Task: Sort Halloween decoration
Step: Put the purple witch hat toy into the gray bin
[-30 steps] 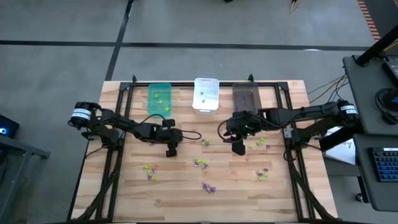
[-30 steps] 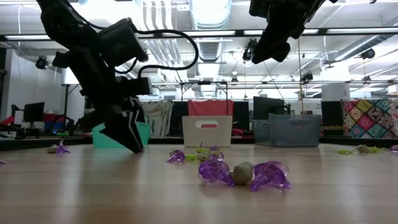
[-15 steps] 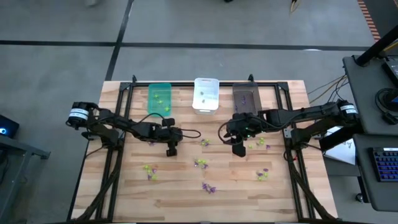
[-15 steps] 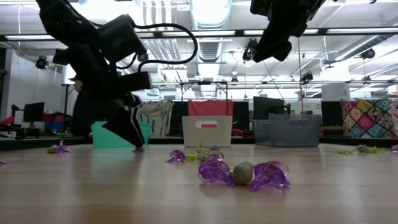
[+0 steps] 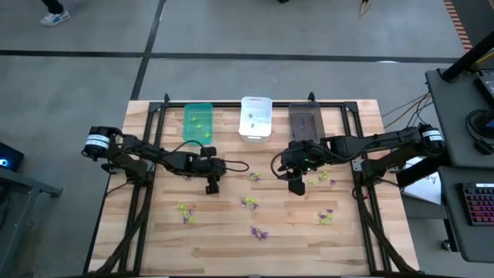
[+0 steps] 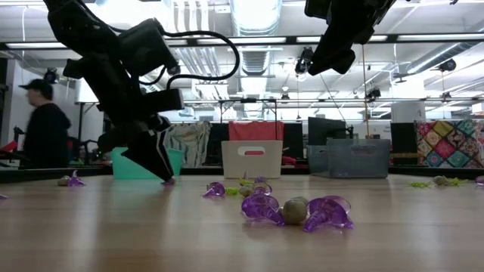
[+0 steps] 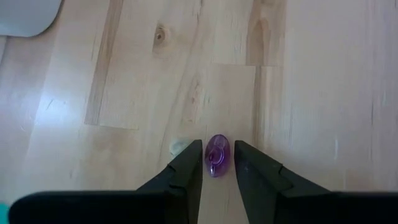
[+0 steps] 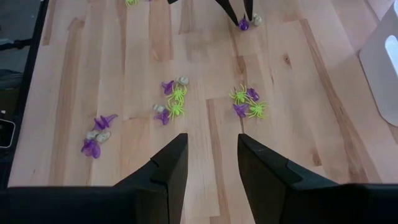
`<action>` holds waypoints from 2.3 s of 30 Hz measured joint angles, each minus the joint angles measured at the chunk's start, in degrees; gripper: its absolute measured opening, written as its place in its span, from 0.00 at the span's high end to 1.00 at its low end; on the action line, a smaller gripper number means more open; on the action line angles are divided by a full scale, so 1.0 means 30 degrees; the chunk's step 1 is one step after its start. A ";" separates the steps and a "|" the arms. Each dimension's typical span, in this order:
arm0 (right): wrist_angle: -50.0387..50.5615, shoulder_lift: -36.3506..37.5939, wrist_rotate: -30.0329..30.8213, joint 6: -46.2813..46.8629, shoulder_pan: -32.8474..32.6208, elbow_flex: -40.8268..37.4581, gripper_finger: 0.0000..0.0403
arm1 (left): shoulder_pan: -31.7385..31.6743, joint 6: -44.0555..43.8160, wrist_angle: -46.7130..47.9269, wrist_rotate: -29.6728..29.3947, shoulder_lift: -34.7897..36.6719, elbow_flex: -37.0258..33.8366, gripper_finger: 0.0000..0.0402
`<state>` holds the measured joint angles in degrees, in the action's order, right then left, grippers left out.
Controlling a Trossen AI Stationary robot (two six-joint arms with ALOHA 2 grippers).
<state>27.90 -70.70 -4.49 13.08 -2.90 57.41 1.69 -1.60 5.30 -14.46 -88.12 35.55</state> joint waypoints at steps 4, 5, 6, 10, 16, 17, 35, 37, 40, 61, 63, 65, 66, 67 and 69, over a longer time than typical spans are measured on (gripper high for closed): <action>0.0000 0.0000 0.0000 0.0000 0.0000 0.0000 0.68 | 0.0000 0.0027 -0.0006 0.0000 0.0000 0.0000 0.90; 0.0000 0.0000 0.0000 0.0000 0.0000 0.0000 0.68 | 0.0000 0.0091 -0.0013 0.0000 0.0000 0.0000 0.93; 0.0000 0.0000 0.0000 0.0000 0.0000 0.0000 0.68 | 0.0000 0.0092 -0.0033 0.0000 0.0000 0.0000 0.96; 0.0000 0.0000 0.0000 0.0000 0.0000 0.0000 0.68 | 0.0000 -0.0013 -0.0086 0.0000 0.0015 0.0007 0.99; -0.0033 0.0000 0.0027 -0.0237 -0.0064 0.0000 0.68 | 0.0298 -0.0302 -0.0282 0.0000 0.0808 0.0028 1.00; -0.0110 0.0000 0.0008 -0.0391 -0.0093 0.0000 0.68 | 0.0408 -0.0295 -0.0445 0.0006 0.1112 0.0077 1.00; -1.7056 -0.1432 0.1124 -0.5530 -0.0511 -0.4641 0.68 | 0.1842 -0.0262 -1.1553 0.0037 0.4713 0.0138 1.00; -1.8340 -0.2044 0.1537 -0.5878 -0.0539 -0.4641 0.68 | 0.2050 0.0013 -1.2226 0.0023 0.4442 0.0095 1.00; -1.9661 -0.2969 0.1759 -0.5831 -0.0532 -0.4568 0.68 | 0.2299 0.0394 -1.3078 0.0053 0.4043 0.0033 1.00; -2.1214 -0.3956 0.3016 -0.4702 -0.0532 -0.4517 0.68 | 0.2375 0.0376 -1.5896 -0.0066 0.2070 0.0058 1.00; -2.1165 -0.3967 0.3014 -0.4707 -0.0532 -0.4517 0.68 | 0.2375 0.0376 -1.6273 -0.0066 0.1868 0.0058 1.00; -2.1158 -0.3971 0.3016 -0.4705 -0.0532 -0.4517 0.68 | 0.2375 0.0378 -1.6479 -0.0066 0.1792 0.0090 1.00; -2.1156 -0.3971 0.3016 -0.4665 -0.0532 -0.4517 0.69 | 0.2375 0.0387 -1.6493 -0.0066 0.1792 0.0105 1.00; -2.1129 -0.3971 0.3016 -0.4594 -0.0532 -0.4517 0.69 | 0.2375 0.0393 -1.6486 -0.0066 0.1792 0.0107 1.00; -2.1107 -0.3971 0.3016 -0.4546 -0.0525 -0.4517 0.71 | 0.2375 0.0413 -1.6479 -0.0066 0.1792 0.0109 1.00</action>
<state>-35.42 -82.61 4.56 -0.56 -4.47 43.86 8.82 -0.36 -44.14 -14.66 -82.74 35.88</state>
